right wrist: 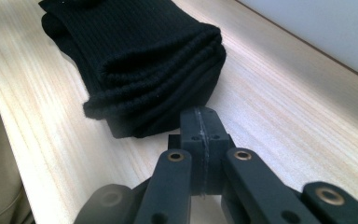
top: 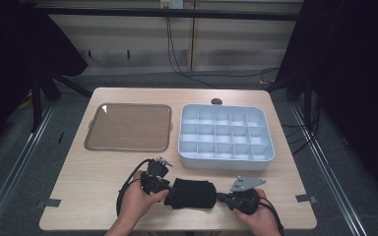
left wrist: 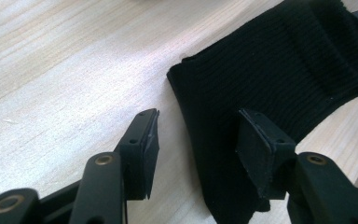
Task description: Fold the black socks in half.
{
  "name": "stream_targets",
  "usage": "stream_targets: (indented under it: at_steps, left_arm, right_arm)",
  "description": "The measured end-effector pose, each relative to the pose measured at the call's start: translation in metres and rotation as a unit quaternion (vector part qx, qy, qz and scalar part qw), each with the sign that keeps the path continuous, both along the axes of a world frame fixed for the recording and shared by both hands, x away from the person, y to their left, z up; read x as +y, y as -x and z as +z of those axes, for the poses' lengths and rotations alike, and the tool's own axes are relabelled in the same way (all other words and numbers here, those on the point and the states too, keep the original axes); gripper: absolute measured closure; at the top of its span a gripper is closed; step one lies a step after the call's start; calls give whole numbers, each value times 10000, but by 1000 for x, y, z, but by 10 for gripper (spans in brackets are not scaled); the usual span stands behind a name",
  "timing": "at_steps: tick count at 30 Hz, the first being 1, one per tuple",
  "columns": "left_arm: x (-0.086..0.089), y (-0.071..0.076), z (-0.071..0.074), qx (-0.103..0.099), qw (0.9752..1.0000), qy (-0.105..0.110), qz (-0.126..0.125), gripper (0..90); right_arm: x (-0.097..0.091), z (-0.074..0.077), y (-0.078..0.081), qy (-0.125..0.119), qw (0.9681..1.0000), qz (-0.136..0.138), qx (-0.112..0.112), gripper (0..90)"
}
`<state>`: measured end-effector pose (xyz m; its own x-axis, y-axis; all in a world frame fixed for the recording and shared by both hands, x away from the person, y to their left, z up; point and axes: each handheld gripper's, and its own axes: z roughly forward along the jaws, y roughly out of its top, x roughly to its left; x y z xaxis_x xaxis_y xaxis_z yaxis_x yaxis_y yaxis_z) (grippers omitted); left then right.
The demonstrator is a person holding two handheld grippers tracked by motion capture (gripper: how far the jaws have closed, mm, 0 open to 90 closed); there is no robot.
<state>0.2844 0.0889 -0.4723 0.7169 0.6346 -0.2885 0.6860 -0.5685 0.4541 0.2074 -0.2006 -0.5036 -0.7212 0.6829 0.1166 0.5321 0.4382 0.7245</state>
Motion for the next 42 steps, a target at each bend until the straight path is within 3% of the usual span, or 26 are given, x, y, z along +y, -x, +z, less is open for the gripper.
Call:
stream_targets:
  at_steps: [23,27,38,42]
  left_arm:
    - [-5,2,-4,-148,9996,-248,-58,540]
    - [-7,2,-3,-110,9996,-256,-61,584]
    - [-10,3,-3,118,9998,-173,-62,812]
    - [-12,3,0,124,9996,-228,-94,838]
  right_arm:
    - [0,0,0,7,10000,2,6,900]
    - [0,0,0,12,10000,3,2,900]
    - [1,0,0,30,10000,-1,-5,900]
    - [1,0,0,37,10000,-4,-17,900]
